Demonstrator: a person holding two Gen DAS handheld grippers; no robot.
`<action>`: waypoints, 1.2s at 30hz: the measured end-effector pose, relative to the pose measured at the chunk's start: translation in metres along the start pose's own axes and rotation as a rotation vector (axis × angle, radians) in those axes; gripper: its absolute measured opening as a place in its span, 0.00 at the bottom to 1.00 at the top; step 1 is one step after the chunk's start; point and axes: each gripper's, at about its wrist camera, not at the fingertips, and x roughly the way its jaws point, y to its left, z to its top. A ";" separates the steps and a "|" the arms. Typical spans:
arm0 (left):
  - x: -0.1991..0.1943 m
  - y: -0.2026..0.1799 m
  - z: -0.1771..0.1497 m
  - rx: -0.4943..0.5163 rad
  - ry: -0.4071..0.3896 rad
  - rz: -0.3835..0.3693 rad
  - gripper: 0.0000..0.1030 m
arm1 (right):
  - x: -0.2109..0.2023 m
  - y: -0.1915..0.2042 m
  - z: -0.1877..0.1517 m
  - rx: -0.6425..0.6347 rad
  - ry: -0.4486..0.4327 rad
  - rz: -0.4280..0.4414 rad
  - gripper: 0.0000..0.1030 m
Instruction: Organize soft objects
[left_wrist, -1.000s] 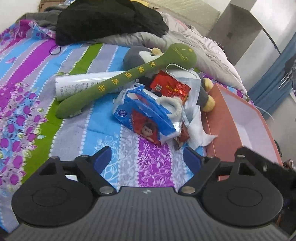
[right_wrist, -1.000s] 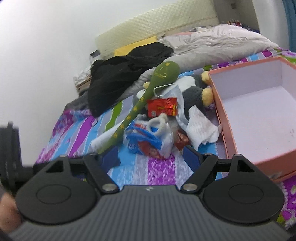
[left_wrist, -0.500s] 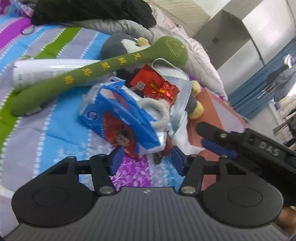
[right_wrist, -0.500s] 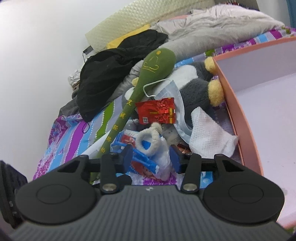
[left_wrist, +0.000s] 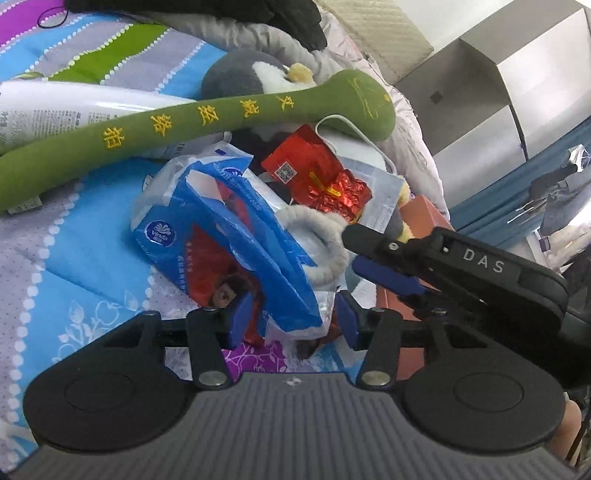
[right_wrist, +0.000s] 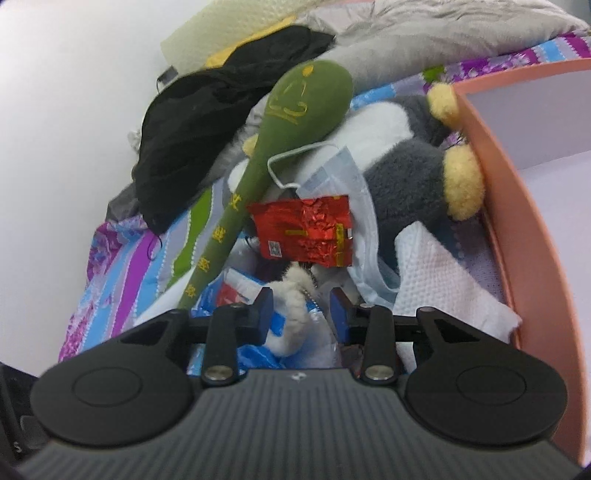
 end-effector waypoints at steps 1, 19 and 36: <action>0.004 0.001 0.000 -0.007 0.004 -0.005 0.50 | 0.003 -0.001 0.000 0.002 0.006 0.004 0.37; -0.021 0.003 -0.009 0.003 -0.025 0.006 0.16 | -0.022 0.009 -0.007 -0.047 -0.041 0.003 0.13; -0.073 0.005 -0.049 0.100 0.037 0.094 0.16 | -0.075 0.017 -0.058 -0.165 -0.028 -0.087 0.13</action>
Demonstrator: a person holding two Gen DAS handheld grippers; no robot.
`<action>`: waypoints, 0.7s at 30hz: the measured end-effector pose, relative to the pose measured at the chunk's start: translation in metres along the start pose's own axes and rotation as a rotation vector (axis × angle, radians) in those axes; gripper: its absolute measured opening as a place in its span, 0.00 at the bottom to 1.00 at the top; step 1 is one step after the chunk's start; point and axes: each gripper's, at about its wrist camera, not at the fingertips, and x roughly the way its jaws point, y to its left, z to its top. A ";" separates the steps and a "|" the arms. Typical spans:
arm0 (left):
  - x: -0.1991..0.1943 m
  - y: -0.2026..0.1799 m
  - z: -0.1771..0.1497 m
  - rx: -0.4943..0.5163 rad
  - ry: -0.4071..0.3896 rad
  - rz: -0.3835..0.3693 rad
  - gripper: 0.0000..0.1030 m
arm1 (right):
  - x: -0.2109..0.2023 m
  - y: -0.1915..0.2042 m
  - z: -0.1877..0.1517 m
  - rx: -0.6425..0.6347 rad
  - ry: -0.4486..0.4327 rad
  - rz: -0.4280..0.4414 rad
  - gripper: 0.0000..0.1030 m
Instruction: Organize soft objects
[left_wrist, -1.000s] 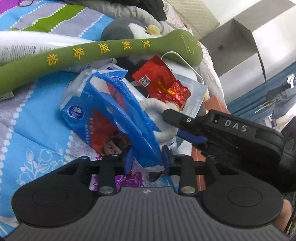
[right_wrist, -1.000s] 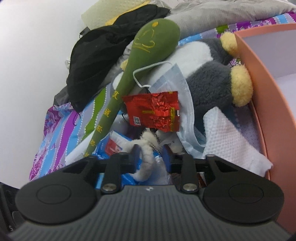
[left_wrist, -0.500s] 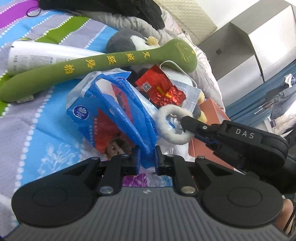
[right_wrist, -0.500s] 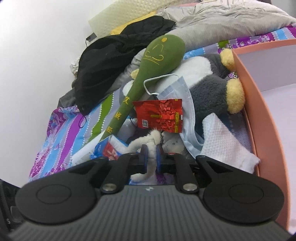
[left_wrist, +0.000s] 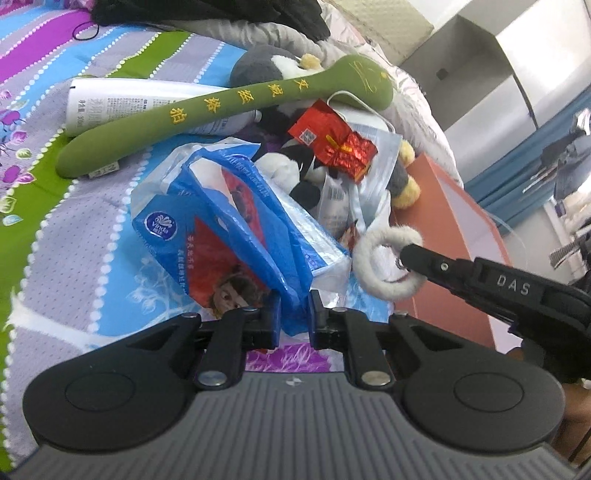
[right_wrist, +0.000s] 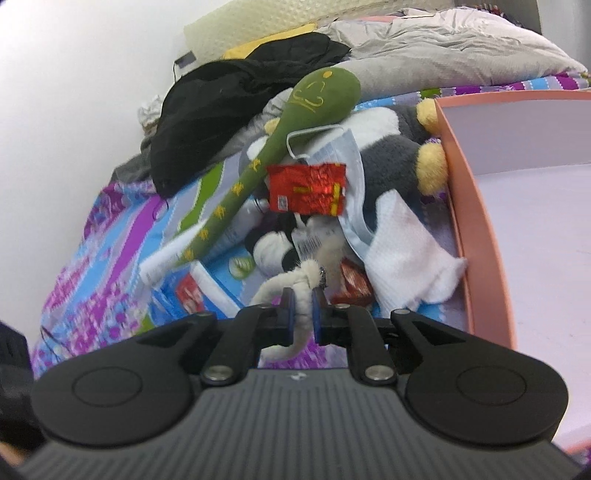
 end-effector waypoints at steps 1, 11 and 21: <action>-0.002 -0.001 -0.003 0.009 0.004 0.009 0.16 | -0.003 0.000 -0.004 -0.010 0.005 -0.012 0.13; -0.021 -0.014 -0.019 0.065 0.075 0.047 0.16 | -0.030 0.000 -0.040 -0.019 0.034 -0.070 0.13; -0.041 -0.028 -0.041 0.091 0.088 0.072 0.16 | -0.063 0.012 -0.060 -0.070 0.015 -0.115 0.13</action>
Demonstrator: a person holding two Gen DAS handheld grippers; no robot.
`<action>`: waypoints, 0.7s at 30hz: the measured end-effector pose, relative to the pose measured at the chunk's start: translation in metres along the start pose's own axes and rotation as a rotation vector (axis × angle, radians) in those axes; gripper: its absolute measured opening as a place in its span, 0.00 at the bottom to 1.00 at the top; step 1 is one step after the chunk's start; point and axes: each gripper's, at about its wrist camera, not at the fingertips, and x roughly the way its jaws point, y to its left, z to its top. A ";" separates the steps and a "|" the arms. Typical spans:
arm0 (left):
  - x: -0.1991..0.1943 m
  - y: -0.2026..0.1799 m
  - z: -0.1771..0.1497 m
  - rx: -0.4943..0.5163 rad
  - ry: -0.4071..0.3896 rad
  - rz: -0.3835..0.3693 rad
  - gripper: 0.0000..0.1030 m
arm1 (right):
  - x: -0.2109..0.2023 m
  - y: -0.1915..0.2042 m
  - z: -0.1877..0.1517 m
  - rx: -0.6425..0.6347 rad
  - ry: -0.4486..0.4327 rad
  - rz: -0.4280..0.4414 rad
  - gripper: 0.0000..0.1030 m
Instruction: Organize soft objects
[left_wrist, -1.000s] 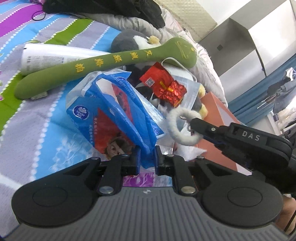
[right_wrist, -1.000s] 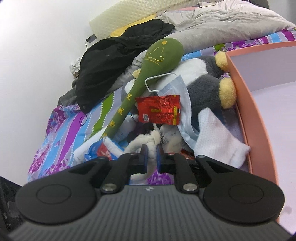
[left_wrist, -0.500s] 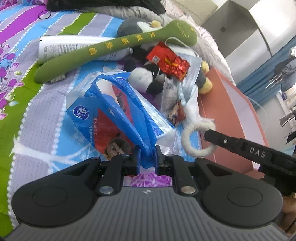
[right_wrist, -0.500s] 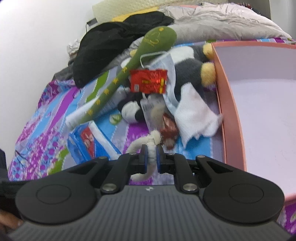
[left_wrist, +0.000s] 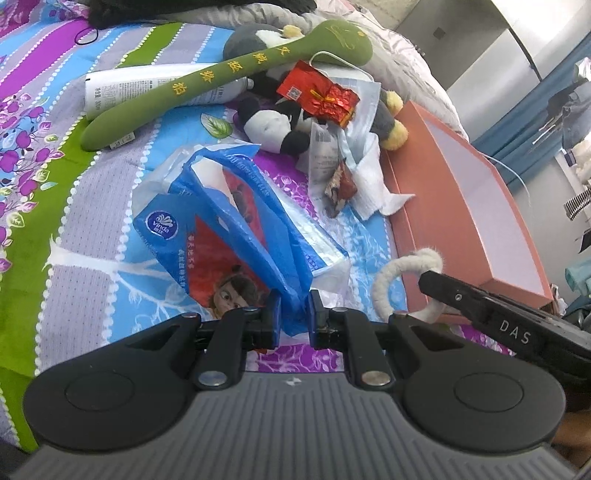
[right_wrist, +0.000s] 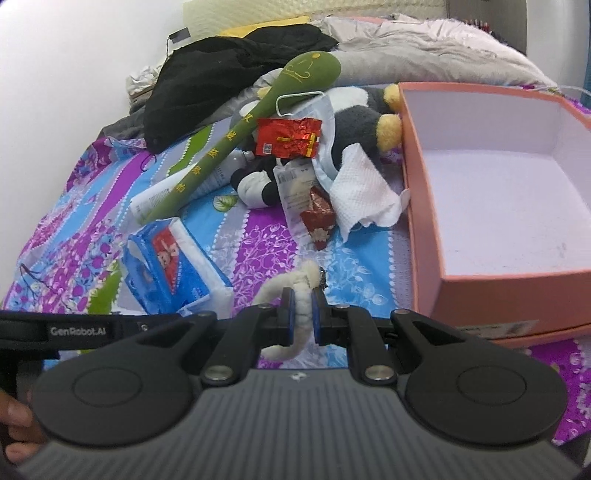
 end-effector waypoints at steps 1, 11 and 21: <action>-0.002 -0.002 -0.001 0.003 0.001 -0.001 0.16 | -0.003 -0.001 0.000 0.003 -0.005 -0.002 0.13; -0.028 -0.033 0.022 0.076 -0.044 -0.052 0.16 | -0.034 0.001 0.018 0.010 -0.101 -0.008 0.13; -0.060 -0.083 0.058 0.206 -0.127 -0.120 0.16 | -0.084 -0.010 0.058 -0.013 -0.279 -0.061 0.13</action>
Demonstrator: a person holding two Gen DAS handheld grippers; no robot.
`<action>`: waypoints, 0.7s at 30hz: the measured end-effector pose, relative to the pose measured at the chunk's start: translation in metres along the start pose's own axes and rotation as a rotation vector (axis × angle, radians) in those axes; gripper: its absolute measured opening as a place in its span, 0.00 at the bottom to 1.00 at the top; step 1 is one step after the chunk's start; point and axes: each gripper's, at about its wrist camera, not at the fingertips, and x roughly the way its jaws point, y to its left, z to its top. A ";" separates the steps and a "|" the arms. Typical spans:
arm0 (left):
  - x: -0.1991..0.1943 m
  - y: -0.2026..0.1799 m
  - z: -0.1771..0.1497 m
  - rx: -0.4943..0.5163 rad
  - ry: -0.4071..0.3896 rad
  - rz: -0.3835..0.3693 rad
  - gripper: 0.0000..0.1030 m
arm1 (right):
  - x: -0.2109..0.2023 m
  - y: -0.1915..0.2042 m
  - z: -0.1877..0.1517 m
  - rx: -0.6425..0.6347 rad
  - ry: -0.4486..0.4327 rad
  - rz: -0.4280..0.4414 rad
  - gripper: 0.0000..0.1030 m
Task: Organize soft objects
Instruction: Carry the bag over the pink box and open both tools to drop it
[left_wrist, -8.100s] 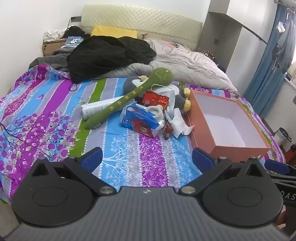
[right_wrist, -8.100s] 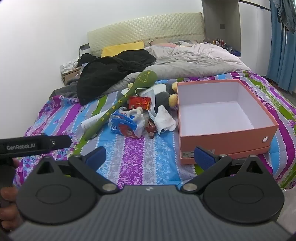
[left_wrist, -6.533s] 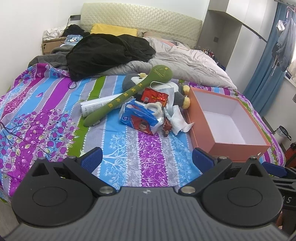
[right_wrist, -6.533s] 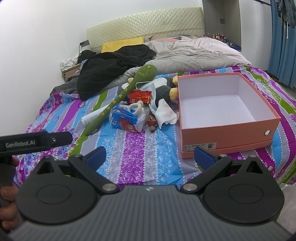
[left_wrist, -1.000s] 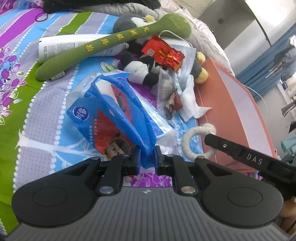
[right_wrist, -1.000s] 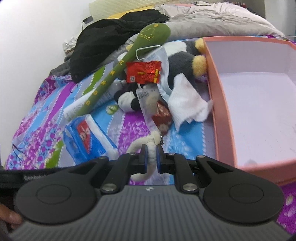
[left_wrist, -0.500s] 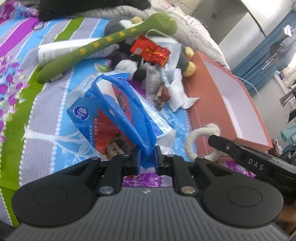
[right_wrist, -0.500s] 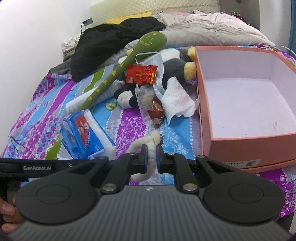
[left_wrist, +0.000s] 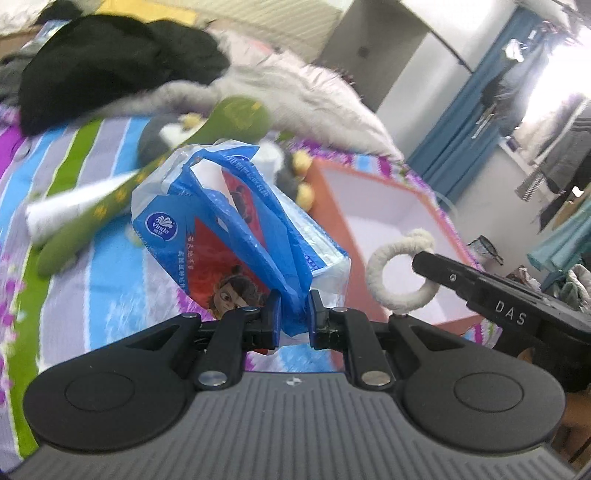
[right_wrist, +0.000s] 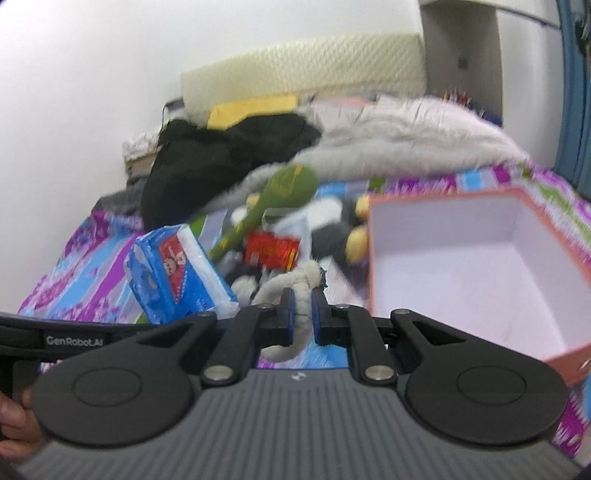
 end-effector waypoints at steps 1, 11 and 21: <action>-0.001 -0.006 0.006 0.015 -0.007 -0.009 0.16 | -0.004 -0.003 0.006 0.000 -0.020 -0.005 0.13; 0.005 -0.080 0.070 0.164 -0.054 -0.114 0.16 | -0.036 -0.039 0.063 -0.033 -0.165 -0.109 0.13; 0.079 -0.161 0.110 0.287 0.064 -0.174 0.16 | -0.017 -0.106 0.083 0.036 -0.052 -0.234 0.13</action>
